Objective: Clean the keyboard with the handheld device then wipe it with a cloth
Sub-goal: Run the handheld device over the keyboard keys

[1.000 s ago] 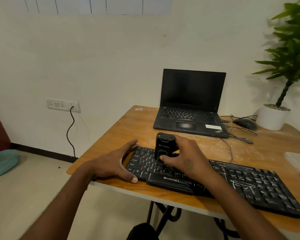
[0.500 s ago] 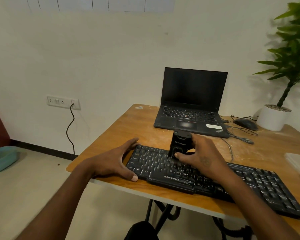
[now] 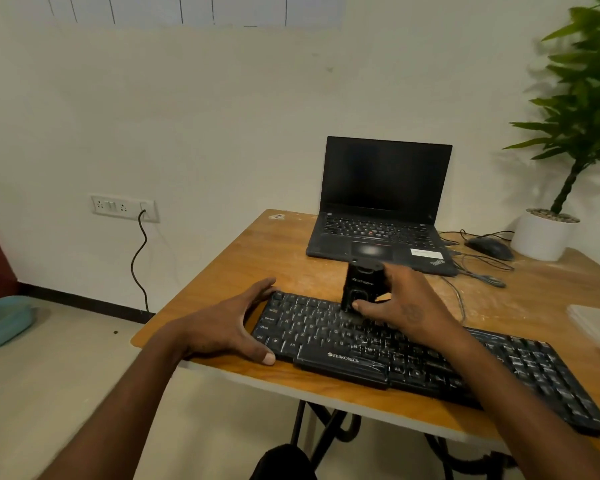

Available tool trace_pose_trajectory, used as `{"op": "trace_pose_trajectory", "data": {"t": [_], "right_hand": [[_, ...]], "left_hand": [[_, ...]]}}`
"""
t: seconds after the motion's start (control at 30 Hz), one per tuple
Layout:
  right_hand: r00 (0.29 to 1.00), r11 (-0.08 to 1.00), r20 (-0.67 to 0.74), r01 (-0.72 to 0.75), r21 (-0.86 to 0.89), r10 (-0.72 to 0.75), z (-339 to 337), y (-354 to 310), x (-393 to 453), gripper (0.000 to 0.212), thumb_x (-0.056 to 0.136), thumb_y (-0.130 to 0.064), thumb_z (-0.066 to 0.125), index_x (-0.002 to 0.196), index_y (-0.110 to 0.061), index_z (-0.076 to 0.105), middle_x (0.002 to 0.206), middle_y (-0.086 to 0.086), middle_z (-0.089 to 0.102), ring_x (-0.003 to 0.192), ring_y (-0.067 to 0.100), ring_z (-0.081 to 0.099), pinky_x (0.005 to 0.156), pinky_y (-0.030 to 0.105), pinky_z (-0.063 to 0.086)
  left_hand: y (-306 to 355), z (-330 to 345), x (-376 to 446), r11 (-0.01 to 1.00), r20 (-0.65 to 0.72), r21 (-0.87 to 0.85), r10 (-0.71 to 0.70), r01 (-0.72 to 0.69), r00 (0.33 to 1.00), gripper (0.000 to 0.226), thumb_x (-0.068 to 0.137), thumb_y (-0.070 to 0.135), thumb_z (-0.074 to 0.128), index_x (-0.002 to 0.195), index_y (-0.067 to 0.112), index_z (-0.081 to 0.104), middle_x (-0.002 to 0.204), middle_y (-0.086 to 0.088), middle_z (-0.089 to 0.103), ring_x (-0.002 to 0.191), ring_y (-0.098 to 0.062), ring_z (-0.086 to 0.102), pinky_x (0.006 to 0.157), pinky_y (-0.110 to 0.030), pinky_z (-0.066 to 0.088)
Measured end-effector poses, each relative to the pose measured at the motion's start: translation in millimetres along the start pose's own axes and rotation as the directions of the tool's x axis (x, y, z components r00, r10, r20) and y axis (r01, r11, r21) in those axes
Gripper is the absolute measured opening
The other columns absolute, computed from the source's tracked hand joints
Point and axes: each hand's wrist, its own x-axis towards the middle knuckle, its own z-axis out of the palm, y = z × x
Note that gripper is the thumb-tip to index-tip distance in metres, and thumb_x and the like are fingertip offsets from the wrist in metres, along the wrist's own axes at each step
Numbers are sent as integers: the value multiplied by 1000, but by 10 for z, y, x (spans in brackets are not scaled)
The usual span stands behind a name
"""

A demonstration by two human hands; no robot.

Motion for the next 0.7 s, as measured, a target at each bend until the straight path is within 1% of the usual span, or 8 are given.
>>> {"op": "trace_pose_trajectory", "data": {"t": [0.1, 0.2, 0.3, 0.37, 0.47, 0.57, 0.6, 0.7], "right_hand": [[1000, 1000, -24, -19, 13, 19, -23, -3, -6, 46, 80, -24, 83, 113, -41, 54, 96, -26, 59, 89, -12, 56, 69, 12, 46], [1000, 999, -9, 28, 16, -27, 149, -111, 123, 46, 81, -22, 82, 120, -31, 59, 102, -20, 63, 91, -6, 59, 70, 13, 48], [998, 998, 4, 67, 20, -68, 361, -193, 309, 48, 81, -23, 83, 123, -23, 61, 111, -9, 68, 97, 4, 64, 68, 11, 48], [998, 998, 18, 59, 16, -60, 418, -212, 399, 49, 80, -25, 83, 124, -21, 61, 112, -6, 69, 98, 6, 64, 66, 12, 47], [998, 999, 29, 47, 18, -47, 316, -172, 373, 46, 80, -24, 83, 121, -24, 60, 108, -11, 68, 96, 4, 64, 66, 12, 47], [999, 1000, 32, 3, -16, -2, 83, -15, 215, 44, 81, -23, 83, 115, -33, 57, 96, -21, 62, 90, -4, 61, 67, 11, 46], [1000, 999, 26, -12, -36, 13, 11, 33, 172, 45, 80, -24, 83, 115, -33, 57, 95, -22, 61, 90, -6, 60, 67, 11, 46], [1000, 998, -8, -21, -64, 21, -67, 90, 137, 46, 79, -26, 85, 117, -30, 60, 98, -21, 62, 93, -3, 61, 70, 12, 45]], "left_hand": [[2, 1, 2, 1000, -4, 1, -5, 5, 1000, 127, 68, 33, 95, 156, 53, 7, 149, 24, 35, 129, -3, 48, 97, -16, 48], [7, 10, 1, 1000, -10, 4, -6, 6, 1000, 127, 67, 33, 95, 156, 54, 7, 150, 22, 36, 129, -5, 49, 95, -16, 49], [18, 18, 2, 1000, -14, 5, -9, 9, 1000, 128, 66, 35, 96, 156, 55, 7, 151, 24, 35, 130, -3, 48, 100, -18, 48], [22, 15, 0, 1000, -9, 10, -11, 11, 1000, 128, 65, 36, 96, 156, 55, 7, 152, 24, 34, 132, -3, 46, 106, -22, 45], [12, 4, -3, 1000, -4, 18, -8, 8, 1000, 129, 65, 38, 97, 156, 55, 7, 153, 24, 34, 134, -3, 45, 110, -26, 43], [-1, 5, -3, 1000, -5, 16, 1, -1, 1000, 129, 65, 39, 97, 155, 56, 7, 153, 24, 33, 134, -4, 45, 109, -25, 44], [-7, 5, -4, 1000, -4, 14, 0, 0, 1000, 128, 65, 38, 96, 156, 56, 7, 153, 24, 33, 134, -4, 45, 108, -24, 44], [-14, 0, 5, 1000, -1, 11, -4, 4, 1000, 127, 67, 36, 96, 155, 56, 7, 152, 24, 33, 132, -4, 45, 105, -23, 45]]}}
